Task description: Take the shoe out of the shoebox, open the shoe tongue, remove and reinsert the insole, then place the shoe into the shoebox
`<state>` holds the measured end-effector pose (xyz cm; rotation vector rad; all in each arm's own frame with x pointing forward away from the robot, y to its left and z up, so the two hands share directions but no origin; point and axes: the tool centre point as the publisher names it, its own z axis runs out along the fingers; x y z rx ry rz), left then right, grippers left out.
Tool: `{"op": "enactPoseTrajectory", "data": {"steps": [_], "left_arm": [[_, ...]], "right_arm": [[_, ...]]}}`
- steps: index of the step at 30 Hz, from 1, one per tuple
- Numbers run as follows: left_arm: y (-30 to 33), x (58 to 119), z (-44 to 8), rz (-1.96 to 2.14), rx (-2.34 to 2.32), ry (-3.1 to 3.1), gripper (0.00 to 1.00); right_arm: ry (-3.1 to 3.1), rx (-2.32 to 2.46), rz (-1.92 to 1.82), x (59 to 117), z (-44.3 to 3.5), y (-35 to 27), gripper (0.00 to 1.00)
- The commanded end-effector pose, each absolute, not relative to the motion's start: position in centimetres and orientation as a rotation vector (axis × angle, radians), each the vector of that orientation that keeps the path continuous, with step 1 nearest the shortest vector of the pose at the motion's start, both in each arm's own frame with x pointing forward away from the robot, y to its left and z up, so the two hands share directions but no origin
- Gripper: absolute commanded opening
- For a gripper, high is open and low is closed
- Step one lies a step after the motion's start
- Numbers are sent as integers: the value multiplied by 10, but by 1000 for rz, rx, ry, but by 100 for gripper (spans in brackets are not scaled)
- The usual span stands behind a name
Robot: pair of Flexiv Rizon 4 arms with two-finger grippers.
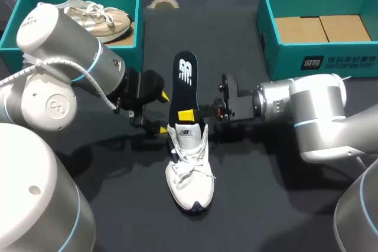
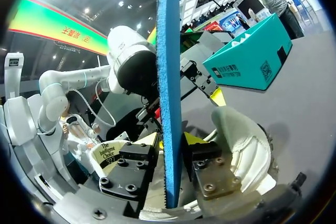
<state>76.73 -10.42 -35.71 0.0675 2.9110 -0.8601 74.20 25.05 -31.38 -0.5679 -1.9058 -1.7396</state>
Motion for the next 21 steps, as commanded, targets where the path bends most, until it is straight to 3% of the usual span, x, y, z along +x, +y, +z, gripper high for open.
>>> {"op": "enactPoseTrajectory", "data": {"steps": [1,21], "left_arm": [[-104,766,-358,-861,67,2909,100],[-104,766,-358,-861,67,2909,100]], "right_arm": [[-1917,-552,-1719,748,-311,253,29],[-1964,-514,-1754,763,-296,255,25]]}}
